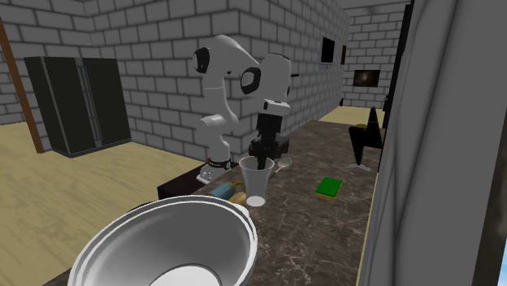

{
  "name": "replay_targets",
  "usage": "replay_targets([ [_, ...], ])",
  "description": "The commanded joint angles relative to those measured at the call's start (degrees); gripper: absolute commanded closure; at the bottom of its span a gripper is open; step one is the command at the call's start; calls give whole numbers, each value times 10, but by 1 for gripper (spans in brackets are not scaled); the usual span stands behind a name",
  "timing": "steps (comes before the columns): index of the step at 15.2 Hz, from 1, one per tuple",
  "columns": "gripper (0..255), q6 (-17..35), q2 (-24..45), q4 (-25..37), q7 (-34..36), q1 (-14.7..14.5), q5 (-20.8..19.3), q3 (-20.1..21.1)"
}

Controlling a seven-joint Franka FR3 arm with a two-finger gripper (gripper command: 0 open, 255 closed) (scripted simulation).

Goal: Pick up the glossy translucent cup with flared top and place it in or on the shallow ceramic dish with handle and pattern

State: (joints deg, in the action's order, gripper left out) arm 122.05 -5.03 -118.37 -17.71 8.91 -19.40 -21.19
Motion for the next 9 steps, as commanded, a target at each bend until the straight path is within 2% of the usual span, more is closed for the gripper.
replay_targets([
  [1,255,-16,-5,11,-4,-1,1,1],
  [9,255,-74,-15,61,-18,-3,7,5],
])
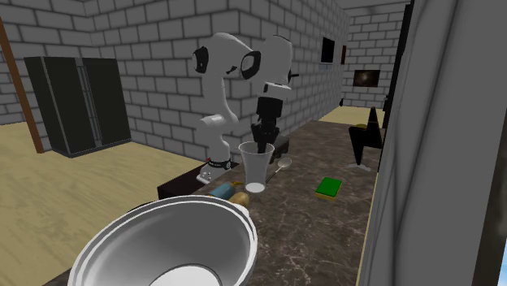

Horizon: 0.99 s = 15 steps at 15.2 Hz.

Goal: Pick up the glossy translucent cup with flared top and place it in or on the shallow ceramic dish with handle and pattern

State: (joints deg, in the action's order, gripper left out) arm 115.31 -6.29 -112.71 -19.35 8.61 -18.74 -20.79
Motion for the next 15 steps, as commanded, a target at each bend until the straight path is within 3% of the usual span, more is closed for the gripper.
replay_targets([
  [1,255,-6,-12,-3,-12,5,-3,-5],
  [15,255,7,-87,-35,-185,78,-21,-111],
])
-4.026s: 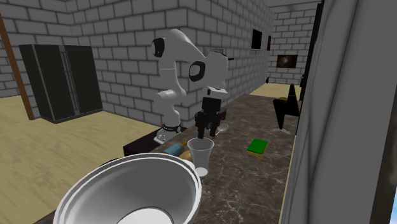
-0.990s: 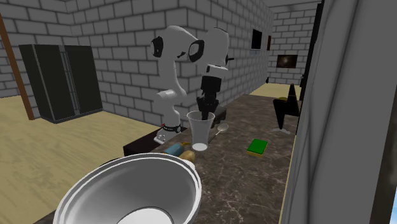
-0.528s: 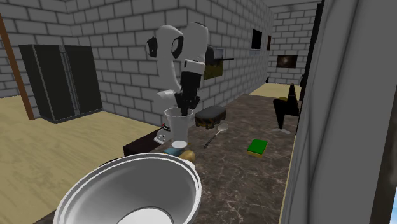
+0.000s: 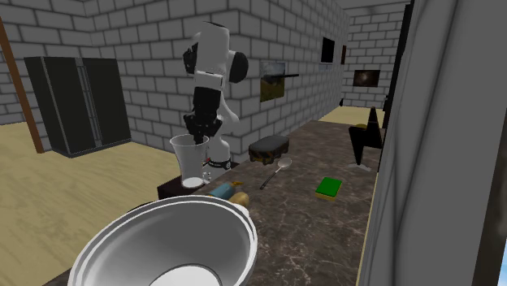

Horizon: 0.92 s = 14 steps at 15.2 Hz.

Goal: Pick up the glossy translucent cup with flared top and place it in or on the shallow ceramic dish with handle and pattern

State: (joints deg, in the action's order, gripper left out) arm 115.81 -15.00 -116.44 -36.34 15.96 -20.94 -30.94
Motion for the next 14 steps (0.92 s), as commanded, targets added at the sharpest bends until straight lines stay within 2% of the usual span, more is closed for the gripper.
replay_targets([
  [1,255,2,-1,5,-30,9,2,-18],
  [9,255,6,15,48,-155,37,27,-101],
  [14,255,36,17,20,-153,40,24,-106],
])
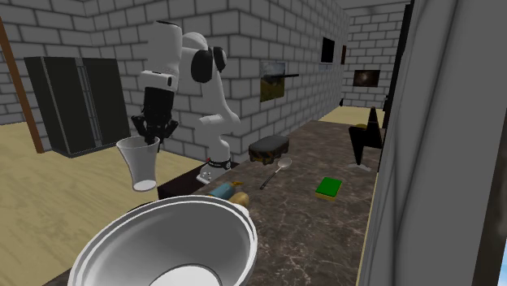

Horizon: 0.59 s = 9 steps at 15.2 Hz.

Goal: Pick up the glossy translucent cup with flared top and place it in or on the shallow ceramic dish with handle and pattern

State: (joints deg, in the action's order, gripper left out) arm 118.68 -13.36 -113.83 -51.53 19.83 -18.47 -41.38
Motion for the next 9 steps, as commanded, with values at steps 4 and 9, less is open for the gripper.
replay_targets([
  [4,255,38,4,-34,3,2,-3,-6],
  [9,255,77,12,-66,7,4,-3,-13],
])
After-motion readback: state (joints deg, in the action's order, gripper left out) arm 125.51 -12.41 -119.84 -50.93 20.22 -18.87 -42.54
